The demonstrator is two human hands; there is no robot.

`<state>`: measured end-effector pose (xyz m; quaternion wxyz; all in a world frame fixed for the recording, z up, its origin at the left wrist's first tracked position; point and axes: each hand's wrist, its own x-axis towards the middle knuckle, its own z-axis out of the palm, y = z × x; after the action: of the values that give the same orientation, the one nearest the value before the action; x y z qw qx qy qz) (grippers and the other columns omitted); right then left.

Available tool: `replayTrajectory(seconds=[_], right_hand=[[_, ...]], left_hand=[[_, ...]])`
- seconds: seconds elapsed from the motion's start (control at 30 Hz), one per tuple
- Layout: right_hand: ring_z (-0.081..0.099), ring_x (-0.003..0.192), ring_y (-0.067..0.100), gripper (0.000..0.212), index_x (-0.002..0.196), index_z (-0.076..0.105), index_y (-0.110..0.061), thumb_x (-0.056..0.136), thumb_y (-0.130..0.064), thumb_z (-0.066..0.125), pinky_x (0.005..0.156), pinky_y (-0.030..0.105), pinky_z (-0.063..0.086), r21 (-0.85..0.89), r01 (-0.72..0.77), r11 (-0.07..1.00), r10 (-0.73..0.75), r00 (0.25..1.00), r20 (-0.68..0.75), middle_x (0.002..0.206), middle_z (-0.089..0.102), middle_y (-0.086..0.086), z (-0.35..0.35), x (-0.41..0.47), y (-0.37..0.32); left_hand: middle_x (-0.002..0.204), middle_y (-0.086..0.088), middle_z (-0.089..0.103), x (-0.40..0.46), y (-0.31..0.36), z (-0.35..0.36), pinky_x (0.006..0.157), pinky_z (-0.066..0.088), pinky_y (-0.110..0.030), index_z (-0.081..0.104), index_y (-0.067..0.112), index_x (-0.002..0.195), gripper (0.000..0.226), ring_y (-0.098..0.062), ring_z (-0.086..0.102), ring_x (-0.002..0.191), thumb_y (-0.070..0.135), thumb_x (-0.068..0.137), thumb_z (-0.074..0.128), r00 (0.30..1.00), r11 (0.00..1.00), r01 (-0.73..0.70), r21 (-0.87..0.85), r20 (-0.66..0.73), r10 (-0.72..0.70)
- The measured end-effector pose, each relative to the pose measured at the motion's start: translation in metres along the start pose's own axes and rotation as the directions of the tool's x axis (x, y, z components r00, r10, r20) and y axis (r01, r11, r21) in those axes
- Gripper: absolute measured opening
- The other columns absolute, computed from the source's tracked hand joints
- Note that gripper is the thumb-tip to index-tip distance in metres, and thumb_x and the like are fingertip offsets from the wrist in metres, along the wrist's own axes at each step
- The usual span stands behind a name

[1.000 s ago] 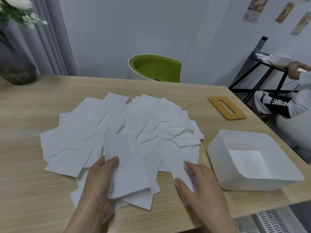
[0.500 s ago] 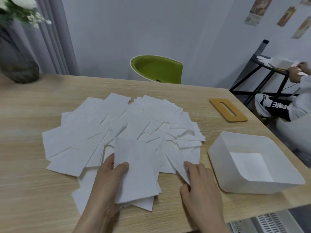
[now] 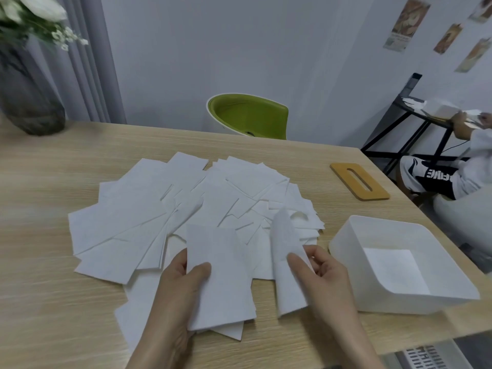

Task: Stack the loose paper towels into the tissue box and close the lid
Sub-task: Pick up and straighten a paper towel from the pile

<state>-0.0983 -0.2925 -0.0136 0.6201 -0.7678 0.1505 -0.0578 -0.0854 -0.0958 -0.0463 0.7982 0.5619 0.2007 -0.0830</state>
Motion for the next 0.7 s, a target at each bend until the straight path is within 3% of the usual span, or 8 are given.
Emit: replayTrajectory(seconds=[0.07, 0.13, 0.3, 0.4, 0.53, 0.6, 0.7], right_hand=[[0.069, 0.062, 0.015, 0.004, 0.088, 0.067, -0.011, 0.086, -0.008, 0.066, 0.049, 0.02, 0.051, 0.26, -0.132, 0.957, 0.129, 0.991, 0.028, 0.077, 0.075, 0.008, 0.001, 0.002, -0.004], [0.07, 0.064, 0.018, 0.008, 0.093, 0.064, -0.008, 0.085, -0.006, 0.066, 0.05, 0.023, 0.053, 0.313, -0.216, 0.925, 0.22, 0.975, 0.024, 0.081, 0.075, 0.012, 0.001, 0.004, -0.001], [0.07, 0.061, 0.011, 0.013, 0.096, 0.062, -0.013, 0.085, -0.006, 0.065, 0.047, 0.019, 0.048, -0.014, -0.229, 0.973, 0.228, 0.973, -0.044, 0.074, 0.075, 0.0, -0.005, 0.006, 0.015], [0.068, 0.059, 0.012, 0.003, 0.089, 0.065, -0.015, 0.086, -0.017, 0.065, 0.056, 0.024, 0.048, -0.235, -0.18, 0.955, 0.176, 0.984, -0.036, 0.064, 0.071, -0.004, -0.009, 0.005, 0.023], [0.04, 0.044, 0.004, 0.016, 0.075, 0.064, -0.015, 0.089, -0.02, 0.062, 0.055, 0.028, 0.035, -0.379, -0.065, 0.923, 0.044, 0.997, -0.064, 0.041, 0.045, -0.01, -0.013, 0.006, 0.03], [0.044, 0.044, 0.001, 0.017, 0.074, 0.065, -0.014, 0.09, -0.015, 0.062, 0.052, 0.024, 0.037, -0.332, -0.025, 0.943, -0.009, 0.995, -0.101, 0.044, 0.055, -0.009, -0.014, 0.006, 0.026], [0.06, 0.052, 0.002, 0.012, 0.082, 0.068, -0.009, 0.091, -0.01, 0.061, 0.046, 0.013, 0.043, -0.012, -0.058, 0.998, 0.056, 0.991, -0.124, 0.063, 0.072, 0.0, -0.011, 0.004, 0.014]], left_hand=[[0.091, -0.01, 0.076, 0.0, 0.001, 0.0, 0.068, 0.053, -0.036, 0.067, 0.014, 0.106, 0.027, -0.031, 0.071, 0.081, -0.003, 0.09, 0.054, 1.0, 1.0, -0.003, -0.006, 0.002, 0.003], [0.09, -0.011, 0.076, 0.0, 0.001, 0.0, 0.071, 0.054, -0.039, 0.068, 0.014, 0.104, 0.026, -0.032, 0.071, 0.081, -0.003, 0.09, 0.054, 1.0, 1.0, -0.001, -0.007, 0.008, 0.001], [0.088, -0.008, 0.076, 0.0, 0.001, 0.0, 0.065, 0.052, -0.036, 0.068, 0.017, 0.103, 0.027, -0.028, 0.071, 0.076, -0.002, 0.09, 0.054, 1.0, 1.0, 0.001, 0.004, 0.006, -0.001], [0.085, -0.006, 0.076, 0.0, 0.001, 0.0, 0.064, 0.052, -0.036, 0.067, 0.017, 0.103, 0.027, -0.028, 0.07, 0.074, -0.002, 0.089, 0.054, 1.0, 1.0, 0.004, 0.003, -0.016, -0.004], [0.084, -0.009, 0.076, 0.0, 0.001, 0.0, 0.066, 0.054, -0.037, 0.072, 0.018, 0.088, 0.027, -0.026, 0.07, 0.069, 0.001, 0.09, 0.052, 1.0, 1.0, 0.0, 0.026, -0.022, 0.001], [0.08, -0.008, 0.076, 0.0, 0.002, 0.001, 0.069, 0.053, -0.039, 0.075, 0.022, 0.077, 0.034, -0.024, 0.07, 0.067, 0.005, 0.093, 0.051, 0.999, 0.999, 0.001, 0.035, -0.036, 0.0], [0.079, -0.007, 0.076, 0.001, 0.002, 0.002, 0.069, 0.054, -0.039, 0.074, 0.017, 0.081, 0.029, -0.021, 0.071, 0.066, 0.011, 0.096, 0.051, 0.998, 1.0, 0.007, 0.023, -0.059, -0.006]])
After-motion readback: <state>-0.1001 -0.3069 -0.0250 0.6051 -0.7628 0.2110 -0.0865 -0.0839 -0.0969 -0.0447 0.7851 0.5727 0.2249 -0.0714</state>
